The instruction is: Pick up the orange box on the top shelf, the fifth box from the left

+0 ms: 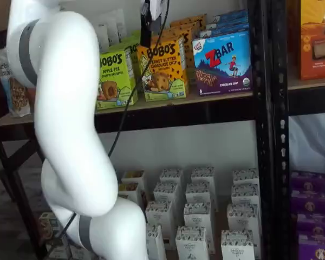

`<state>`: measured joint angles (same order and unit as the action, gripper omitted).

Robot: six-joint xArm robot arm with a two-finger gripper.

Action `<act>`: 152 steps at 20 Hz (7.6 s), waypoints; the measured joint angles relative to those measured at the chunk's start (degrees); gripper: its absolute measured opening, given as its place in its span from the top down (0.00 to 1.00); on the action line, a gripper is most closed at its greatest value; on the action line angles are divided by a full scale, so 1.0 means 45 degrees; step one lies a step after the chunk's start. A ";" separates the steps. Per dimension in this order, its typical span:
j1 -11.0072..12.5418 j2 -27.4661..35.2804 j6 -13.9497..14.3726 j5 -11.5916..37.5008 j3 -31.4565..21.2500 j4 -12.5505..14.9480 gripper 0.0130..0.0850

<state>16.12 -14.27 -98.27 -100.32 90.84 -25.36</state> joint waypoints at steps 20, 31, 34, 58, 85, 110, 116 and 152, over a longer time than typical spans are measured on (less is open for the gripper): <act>-0.0051 0.1181 -0.0395 0.1218 0.0519 0.0519 0.00; 0.0207 0.1993 -0.0851 0.0575 0.1175 0.1133 0.00; 0.0005 0.2156 -0.0727 0.0478 0.1271 0.1323 0.00; -0.1164 0.2681 0.0061 0.0837 0.1241 0.2243 0.00; -0.0976 0.2463 -0.0165 0.0538 0.1088 0.2565 0.00; -0.0968 0.2143 -0.0171 0.1090 0.0618 0.2339 0.33; -0.0977 0.2093 -0.0183 0.1217 0.0535 0.2382 0.33; -0.1011 0.2108 -0.0196 0.1397 0.0385 0.2418 0.50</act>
<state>11.57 -4.79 -99.15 -94.03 92.58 -14.47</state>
